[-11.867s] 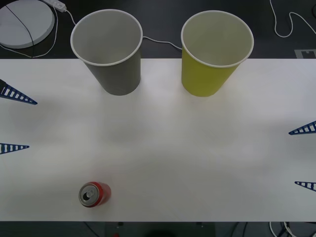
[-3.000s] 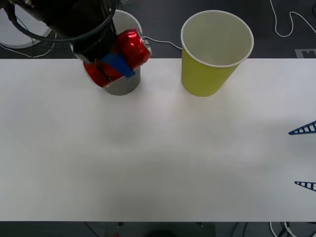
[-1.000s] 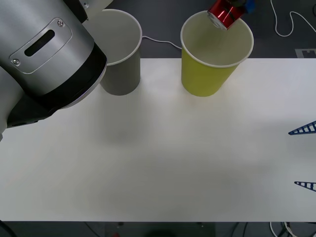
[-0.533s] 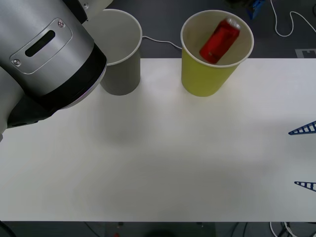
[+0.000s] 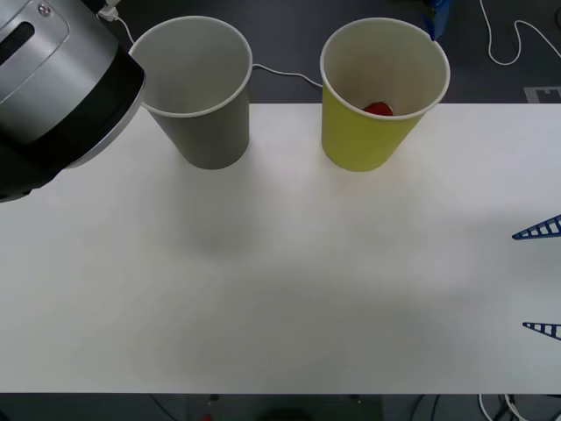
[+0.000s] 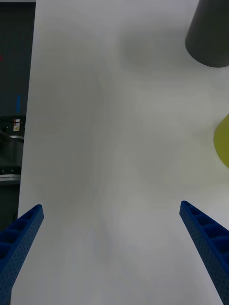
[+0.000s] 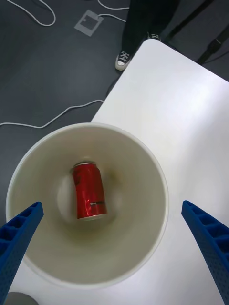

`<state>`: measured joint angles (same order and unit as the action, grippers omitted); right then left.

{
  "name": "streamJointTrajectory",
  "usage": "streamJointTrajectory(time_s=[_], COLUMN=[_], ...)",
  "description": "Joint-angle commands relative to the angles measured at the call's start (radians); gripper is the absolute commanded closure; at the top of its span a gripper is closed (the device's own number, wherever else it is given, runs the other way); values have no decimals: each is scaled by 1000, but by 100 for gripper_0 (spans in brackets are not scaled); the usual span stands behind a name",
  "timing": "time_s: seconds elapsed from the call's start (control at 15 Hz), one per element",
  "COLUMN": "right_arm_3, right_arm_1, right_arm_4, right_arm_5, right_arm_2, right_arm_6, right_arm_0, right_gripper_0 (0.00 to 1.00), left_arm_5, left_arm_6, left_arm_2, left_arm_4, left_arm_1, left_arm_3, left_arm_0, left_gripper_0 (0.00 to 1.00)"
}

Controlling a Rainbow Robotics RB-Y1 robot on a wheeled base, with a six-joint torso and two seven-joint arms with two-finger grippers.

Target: Put the can into the green bin and the plastic bottle into the gray bin

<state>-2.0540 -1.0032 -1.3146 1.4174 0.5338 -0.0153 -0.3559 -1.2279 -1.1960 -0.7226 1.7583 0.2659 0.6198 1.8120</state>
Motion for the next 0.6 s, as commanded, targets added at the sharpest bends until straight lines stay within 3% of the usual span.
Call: streamJointTrajectory(time_s=[0.07, 0.27, 0.6], right_arm_3=[0, 0, 0], right_arm_1=[0, 0, 0], right_arm_4=[0, 0, 0], right_arm_5=[0, 0, 0], right_arm_2=[0, 0, 0], right_arm_6=[0, 0, 0], right_arm_0=[0, 0, 0], right_gripper_0=[0, 0, 0], left_arm_5=[-76, -168, -311], left_arm_6=[73, 82, 98], left_arm_2=[2, 17, 178], left_arm_4=[-97, -148, -145], left_arm_1=[81, 210, 395], left_arm_3=[14, 173, 469], left_arm_0=[-2, -56, -234], left_gripper_0=[0, 0, 0])
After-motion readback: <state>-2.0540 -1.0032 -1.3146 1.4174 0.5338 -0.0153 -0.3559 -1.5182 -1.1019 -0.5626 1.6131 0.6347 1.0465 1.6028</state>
